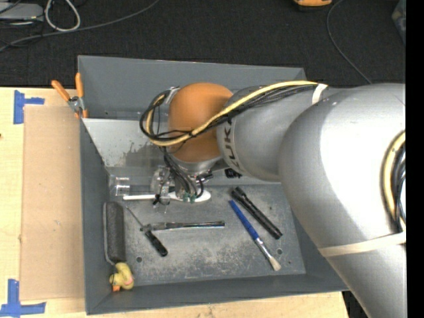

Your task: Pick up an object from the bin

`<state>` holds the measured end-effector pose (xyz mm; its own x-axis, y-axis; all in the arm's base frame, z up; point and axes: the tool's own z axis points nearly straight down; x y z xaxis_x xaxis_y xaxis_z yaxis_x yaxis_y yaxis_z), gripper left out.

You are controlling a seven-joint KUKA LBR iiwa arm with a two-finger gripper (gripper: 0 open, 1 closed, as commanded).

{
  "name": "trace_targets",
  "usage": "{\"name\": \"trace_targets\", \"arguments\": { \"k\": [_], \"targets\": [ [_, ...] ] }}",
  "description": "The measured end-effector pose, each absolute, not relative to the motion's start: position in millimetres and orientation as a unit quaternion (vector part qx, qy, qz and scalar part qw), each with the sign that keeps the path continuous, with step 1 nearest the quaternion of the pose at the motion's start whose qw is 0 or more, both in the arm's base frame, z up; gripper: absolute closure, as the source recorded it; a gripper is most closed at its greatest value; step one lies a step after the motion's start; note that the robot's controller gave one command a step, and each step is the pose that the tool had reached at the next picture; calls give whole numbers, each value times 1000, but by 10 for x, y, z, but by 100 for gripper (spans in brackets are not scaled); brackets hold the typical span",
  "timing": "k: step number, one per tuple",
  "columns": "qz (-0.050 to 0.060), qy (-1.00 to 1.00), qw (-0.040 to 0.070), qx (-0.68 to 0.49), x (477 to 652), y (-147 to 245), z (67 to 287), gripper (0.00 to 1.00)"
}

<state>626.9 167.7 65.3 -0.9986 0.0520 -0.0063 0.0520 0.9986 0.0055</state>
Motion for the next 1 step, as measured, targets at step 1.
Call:
{"name": "trace_targets", "arguments": {
  "k": [1],
  "targets": [
    [3,1000,4,28,6276,1678,1429,100]
  ]
}}
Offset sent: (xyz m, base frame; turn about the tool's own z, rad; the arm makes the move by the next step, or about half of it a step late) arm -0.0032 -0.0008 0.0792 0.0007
